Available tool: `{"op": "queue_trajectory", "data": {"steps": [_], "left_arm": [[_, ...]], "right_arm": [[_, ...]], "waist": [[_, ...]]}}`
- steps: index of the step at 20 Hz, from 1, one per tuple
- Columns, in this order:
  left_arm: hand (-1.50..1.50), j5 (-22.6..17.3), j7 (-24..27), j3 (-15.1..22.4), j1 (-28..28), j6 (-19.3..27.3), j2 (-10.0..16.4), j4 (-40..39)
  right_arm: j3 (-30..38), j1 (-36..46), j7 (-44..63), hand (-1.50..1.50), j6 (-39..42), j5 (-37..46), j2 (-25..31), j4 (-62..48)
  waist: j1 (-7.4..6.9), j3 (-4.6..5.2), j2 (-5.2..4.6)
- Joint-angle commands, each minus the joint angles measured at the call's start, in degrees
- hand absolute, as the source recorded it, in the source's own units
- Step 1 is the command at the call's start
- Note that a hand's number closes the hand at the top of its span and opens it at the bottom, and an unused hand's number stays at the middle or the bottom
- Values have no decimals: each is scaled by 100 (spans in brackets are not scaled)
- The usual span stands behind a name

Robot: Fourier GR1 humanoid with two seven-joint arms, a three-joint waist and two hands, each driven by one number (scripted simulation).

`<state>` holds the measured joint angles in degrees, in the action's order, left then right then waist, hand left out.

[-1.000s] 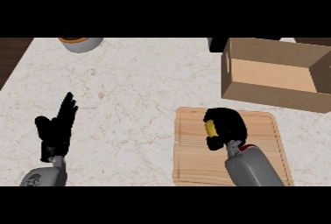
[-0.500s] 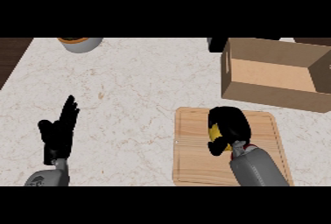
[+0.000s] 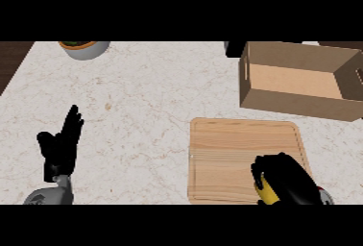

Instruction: Pick the lemon from the cutting board and place it in the cardboard box

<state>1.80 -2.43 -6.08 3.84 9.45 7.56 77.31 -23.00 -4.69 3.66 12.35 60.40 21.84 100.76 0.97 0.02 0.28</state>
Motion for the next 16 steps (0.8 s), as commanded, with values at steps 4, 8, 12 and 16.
{"op": "queue_trajectory", "data": {"steps": [4, 8, 12, 16], "left_arm": [[0, 56, 342, -15, -22, -1, -47, -320], [0, 87, -55, 59, -44, 106, -90, 49], [0, -47, 160, -36, -58, -143, 49, -14], [0, 48, -268, 46, 131, 57, -29, 240]], "right_arm": [[652, -796, -229, 150, 673, -767, 817, 2565], [1472, -969, 105, 150, 1005, -1633, 713, 3729], [2435, -936, 337, 150, 1394, -2343, 652, 4245], [3405, 19, 270, 150, 1770, -2800, 627, 3468]], "waist": [[28, 6, -7], [23, 2, 0], [-10, 0, -7], [-76, -3, -18]]}}
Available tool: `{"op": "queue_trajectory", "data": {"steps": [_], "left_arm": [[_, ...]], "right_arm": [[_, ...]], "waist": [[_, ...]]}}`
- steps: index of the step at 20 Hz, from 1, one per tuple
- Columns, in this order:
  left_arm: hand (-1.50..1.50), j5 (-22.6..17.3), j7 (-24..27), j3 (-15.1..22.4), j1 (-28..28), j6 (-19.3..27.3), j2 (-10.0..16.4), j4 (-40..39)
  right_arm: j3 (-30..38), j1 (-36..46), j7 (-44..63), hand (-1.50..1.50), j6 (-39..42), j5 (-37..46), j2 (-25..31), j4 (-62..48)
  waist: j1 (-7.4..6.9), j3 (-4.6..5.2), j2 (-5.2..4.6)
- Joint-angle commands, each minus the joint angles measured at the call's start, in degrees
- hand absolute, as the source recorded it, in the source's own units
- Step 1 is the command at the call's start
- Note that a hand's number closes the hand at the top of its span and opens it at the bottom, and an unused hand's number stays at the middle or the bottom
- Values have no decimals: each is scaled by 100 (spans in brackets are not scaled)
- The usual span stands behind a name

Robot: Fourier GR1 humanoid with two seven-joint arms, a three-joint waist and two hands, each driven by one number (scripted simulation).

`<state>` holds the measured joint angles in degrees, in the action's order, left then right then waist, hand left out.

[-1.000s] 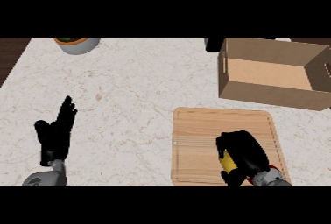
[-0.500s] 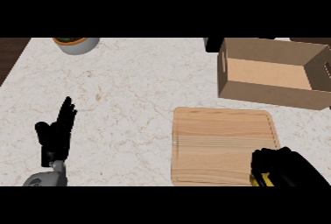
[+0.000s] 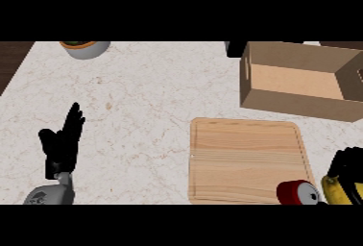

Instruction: Pick the lemon from the cutting board and place it in the cardboard box

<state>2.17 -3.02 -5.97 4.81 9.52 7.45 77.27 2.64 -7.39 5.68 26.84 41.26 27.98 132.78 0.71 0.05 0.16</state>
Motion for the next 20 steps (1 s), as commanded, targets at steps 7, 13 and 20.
{"op": "queue_trajectory", "data": {"steps": [7, 13, 20], "left_arm": [[0, 89, -14, 60, 90, 73, -102, -90], [0, 70, 548, -47, 31, -49, -65, -521], [0, 102, 356, 82, 227, -61, -149, -492]], "right_arm": [[1509, 1772, 20, 150, 373, -1064, 198, -1169], [1549, 2555, -538, 150, -48, -908, 316, -2729], [1177, 3854, -1578, 150, -930, -349, 398, -5393]], "waist": [[-92, -5, -18], [-106, -4, -28], [-212, -8, -62]]}}
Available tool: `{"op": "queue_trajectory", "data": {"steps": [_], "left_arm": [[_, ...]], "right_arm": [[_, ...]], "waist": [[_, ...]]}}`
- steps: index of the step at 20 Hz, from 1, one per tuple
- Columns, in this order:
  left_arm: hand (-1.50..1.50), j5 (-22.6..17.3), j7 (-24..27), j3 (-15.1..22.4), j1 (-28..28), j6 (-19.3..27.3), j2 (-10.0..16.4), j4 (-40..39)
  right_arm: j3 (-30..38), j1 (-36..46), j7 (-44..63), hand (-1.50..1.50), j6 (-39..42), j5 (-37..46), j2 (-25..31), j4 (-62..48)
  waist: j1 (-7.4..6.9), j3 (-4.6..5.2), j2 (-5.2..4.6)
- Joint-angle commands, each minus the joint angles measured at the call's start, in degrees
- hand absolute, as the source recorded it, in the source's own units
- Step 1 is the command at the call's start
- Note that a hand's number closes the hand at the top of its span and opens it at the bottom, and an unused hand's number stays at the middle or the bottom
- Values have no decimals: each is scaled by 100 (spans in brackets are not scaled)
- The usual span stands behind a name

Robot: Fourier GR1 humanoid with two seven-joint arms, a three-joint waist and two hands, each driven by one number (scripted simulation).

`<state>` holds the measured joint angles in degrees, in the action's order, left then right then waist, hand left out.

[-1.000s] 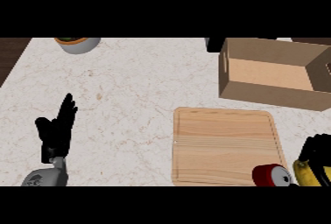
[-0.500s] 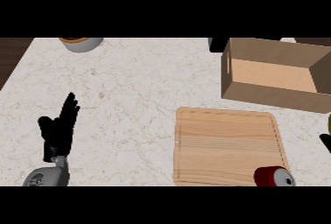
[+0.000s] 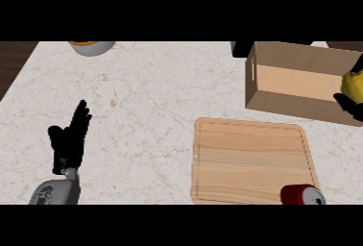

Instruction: Pick the lemon from the cutting board and place it in the cardboard box

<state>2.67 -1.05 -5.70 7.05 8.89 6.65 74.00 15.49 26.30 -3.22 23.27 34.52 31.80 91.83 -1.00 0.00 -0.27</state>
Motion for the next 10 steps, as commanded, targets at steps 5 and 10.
{"op": "queue_trajectory", "data": {"steps": [5, 10], "left_arm": [[0, 62, 19, 48, 30, 48, -51, 7], [0, 162, -6, 115, 3, 118, -83, 52]], "right_arm": [[-124, 842, -1677, 150, -1501, 661, -99, -3065], [-264, 1558, -1584, 150, -2094, 1168, -277, -4605]], "waist": [[-62, -7, -35], [-91, -7, -39]]}}
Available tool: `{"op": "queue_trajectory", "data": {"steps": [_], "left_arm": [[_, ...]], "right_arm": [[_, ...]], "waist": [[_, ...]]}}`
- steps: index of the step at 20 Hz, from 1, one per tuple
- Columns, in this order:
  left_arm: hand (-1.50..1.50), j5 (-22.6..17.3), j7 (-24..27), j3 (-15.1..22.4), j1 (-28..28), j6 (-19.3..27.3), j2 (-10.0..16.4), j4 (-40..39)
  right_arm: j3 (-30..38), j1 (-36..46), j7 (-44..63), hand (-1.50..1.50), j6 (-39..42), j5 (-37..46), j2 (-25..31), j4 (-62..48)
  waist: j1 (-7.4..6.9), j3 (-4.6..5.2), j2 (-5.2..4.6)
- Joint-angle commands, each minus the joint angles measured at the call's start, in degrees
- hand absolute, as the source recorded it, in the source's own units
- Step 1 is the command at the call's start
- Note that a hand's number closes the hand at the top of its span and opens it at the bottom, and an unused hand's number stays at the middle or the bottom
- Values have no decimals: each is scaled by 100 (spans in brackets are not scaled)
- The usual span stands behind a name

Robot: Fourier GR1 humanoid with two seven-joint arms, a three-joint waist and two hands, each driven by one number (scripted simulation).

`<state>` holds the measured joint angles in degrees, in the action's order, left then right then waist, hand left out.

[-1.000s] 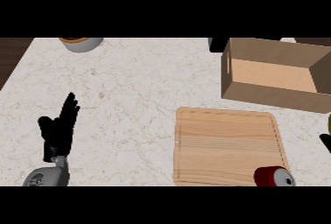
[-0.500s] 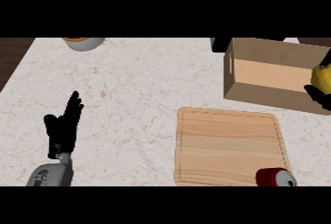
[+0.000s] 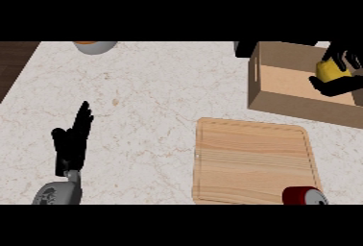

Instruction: Pick the lemon from the cutting board and place it in the cardboard box

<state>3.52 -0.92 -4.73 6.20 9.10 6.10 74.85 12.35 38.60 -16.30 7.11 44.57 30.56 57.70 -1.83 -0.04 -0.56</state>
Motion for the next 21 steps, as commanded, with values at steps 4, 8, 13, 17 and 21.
{"op": "queue_trajectory", "data": {"steps": [4, 8, 13, 17, 21], "left_arm": [[0, 40, -138, 38, -25, 17, 15, 166], [0, -59, -35, 45, -114, -116, -2, 204], [0, -17, -263, -12, 197, -19, 53, 173], [0, -41, -186, -14, -26, -61, 62, 262], [0, -51, -17, -85, 231, -24, 13, -124]], "right_arm": [[305, 696, -458, -150, -281, -90, -182, -2217], [660, 981, -1330, -150, -77, -470, 35, -2968], [1190, 1226, -1988, -150, 351, -1208, -201, -3269], [1757, 1427, -1974, -150, 1421, -1874, 240, -3657], [2213, 1498, -1893, -150, 1595, -2201, 736, -4212]], "waist": [[-47, -7, -20], [-71, -10, -32], [-61, -16, -39], [-12, -11, -6], [-41, -13, -69]]}}
